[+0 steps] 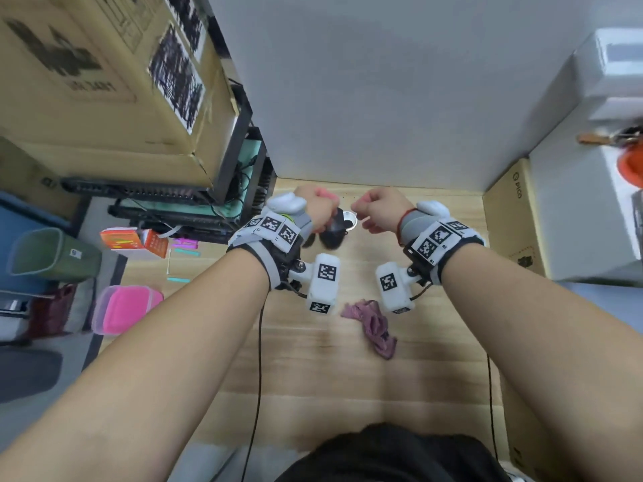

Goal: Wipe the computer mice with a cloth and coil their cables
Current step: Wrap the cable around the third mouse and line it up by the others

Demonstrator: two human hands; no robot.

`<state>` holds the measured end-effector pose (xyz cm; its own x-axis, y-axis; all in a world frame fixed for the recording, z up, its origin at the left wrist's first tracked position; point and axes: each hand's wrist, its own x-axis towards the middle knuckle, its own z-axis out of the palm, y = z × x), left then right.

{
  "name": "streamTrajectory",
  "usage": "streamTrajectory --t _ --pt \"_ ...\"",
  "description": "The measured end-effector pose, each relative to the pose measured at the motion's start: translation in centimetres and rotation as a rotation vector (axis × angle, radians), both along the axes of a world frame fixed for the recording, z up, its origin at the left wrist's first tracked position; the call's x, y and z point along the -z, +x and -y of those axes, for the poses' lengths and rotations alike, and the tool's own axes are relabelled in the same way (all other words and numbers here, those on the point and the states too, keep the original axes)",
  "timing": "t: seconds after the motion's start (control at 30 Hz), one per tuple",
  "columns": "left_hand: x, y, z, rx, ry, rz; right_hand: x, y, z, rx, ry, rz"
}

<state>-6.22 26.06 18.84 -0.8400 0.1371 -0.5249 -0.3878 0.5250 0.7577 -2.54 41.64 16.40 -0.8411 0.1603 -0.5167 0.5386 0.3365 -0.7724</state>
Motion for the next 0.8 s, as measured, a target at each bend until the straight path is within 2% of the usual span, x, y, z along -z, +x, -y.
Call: streamTrajectory --t 0.13,0.2,0.27,0.33,0.4,0.57,0.7,0.8 --pt "0.5 4.0 0.8 -0.033 0.012 0.055 3.3 5.4 1.1 -0.093 0.088 0.15" --pt "2.0 6.2 1.4 0.012 -0.012 0.119 6.2 8.3 1.8 -0.238 0.175 0.331" --pt "3.2 7.8 1.9 0.006 -0.012 0.159 8.0 10.7 2.1 -0.305 0.135 0.562" --pt "4.3 9.1 2.4 -0.007 -0.01 0.179 9.7 12.6 2.3 -0.34 0.14 0.643" --pt "5.6 10.4 3.0 -0.017 -0.01 0.204 11.5 14.4 2.3 -0.38 0.223 0.575" --pt "8.2 13.2 4.5 -0.014 -0.025 0.222 12.7 15.7 2.1 -0.221 0.172 0.476" --pt "9.1 14.0 5.3 0.117 -0.062 0.106 9.9 13.8 3.4 -0.048 -0.112 0.297" --pt "8.7 14.6 5.8 0.114 -0.06 0.013 6.6 12.5 4.8 -0.016 -0.346 0.152"
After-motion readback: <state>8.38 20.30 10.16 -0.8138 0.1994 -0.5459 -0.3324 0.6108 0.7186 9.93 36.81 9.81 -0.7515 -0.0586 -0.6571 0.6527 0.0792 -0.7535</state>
